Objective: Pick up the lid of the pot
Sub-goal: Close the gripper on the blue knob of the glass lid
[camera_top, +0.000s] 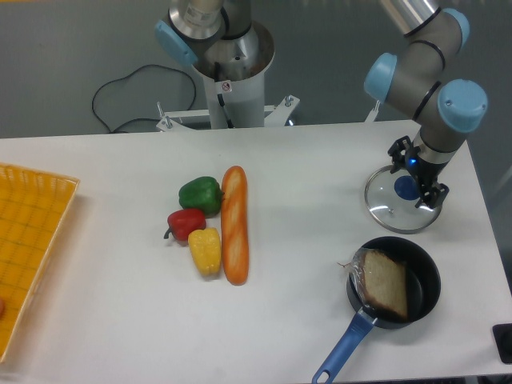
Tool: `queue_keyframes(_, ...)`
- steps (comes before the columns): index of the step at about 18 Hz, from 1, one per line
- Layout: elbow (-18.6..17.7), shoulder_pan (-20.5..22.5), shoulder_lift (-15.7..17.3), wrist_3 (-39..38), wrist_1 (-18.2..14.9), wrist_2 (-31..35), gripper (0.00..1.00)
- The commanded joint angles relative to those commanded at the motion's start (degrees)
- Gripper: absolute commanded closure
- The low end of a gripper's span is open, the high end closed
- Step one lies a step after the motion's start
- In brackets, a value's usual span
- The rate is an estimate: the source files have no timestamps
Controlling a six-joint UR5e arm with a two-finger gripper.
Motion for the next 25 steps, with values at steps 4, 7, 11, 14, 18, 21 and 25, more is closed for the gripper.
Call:
queue_keyframes(4, -0.44, 0.44, -0.26, 0.53, 0.97, -0.09, 0.02)
queue_keyframes(7, -0.44, 0.53, -0.44, 0.7, 1.06, -0.09, 0.03)
queue_keyframes(11, -0.53, 0.62, -0.62, 1.05, 0.97, -0.09, 0.08)
queue_keyframes(14, -0.53, 0.62, -0.7, 1.06, 1.06, 0.0, 0.17)
queue_keyframes(18, -0.44, 0.62, -0.7, 1.06, 0.97, 0.0, 0.3)
queue_keyframes(21, -0.44, 0.62, -0.7, 1.06, 0.97, 0.0, 0.41)
queue_keyframes(25, -0.35, 0.44, -0.7, 1.06, 0.97, 0.09, 0.52)
